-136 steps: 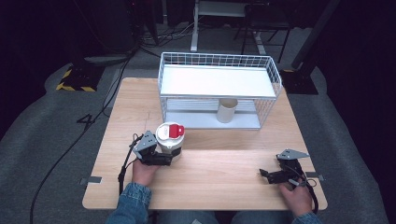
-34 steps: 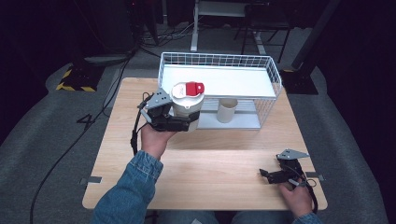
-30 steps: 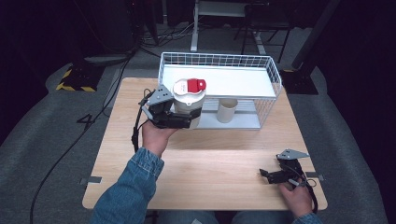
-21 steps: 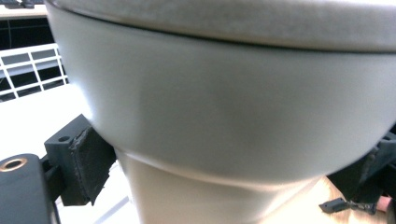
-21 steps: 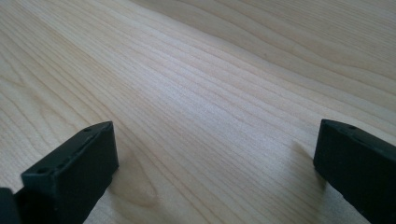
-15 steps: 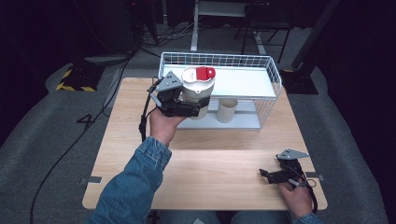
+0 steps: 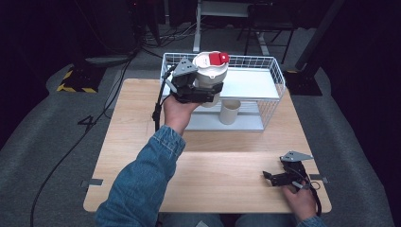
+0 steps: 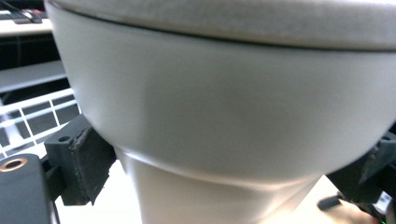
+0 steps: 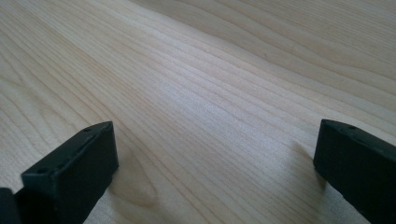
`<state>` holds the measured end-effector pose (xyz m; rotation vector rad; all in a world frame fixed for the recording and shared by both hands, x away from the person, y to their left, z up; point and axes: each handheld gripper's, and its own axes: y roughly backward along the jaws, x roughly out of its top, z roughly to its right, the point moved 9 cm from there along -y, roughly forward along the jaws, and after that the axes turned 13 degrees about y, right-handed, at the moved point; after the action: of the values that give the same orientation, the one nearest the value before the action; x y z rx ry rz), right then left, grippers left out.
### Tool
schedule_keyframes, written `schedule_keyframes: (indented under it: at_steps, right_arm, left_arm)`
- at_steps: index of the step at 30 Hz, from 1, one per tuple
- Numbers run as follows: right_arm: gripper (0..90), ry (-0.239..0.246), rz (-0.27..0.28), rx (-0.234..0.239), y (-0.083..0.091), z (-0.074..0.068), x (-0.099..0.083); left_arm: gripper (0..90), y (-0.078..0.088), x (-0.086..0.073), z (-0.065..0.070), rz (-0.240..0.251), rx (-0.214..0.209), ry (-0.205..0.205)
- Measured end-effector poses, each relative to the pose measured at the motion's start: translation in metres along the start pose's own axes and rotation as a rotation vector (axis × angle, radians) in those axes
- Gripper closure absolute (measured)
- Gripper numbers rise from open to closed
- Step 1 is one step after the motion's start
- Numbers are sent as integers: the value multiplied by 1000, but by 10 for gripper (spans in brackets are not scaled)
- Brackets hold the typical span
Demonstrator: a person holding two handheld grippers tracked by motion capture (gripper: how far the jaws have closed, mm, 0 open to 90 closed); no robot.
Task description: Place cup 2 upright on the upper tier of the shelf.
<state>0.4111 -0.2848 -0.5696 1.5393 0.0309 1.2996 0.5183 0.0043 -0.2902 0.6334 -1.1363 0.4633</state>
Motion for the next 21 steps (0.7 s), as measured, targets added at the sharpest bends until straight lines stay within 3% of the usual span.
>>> schedule_keyframes:
  at_steps: [9, 16, 21]
  right_arm:
    - [0, -3, -1, -4, 0, 1, 0]
    - [0, -5, -1, -7, -1, 1, 1]
    - [0, -5, -1, -7, -1, 1, 1]
  left_arm:
    - [93, -26, 21, -3, 40, 22, -6]
    - [93, -44, 28, -4, 49, 43, -19]
    - [93, -58, 33, -7, 58, 44, 11]
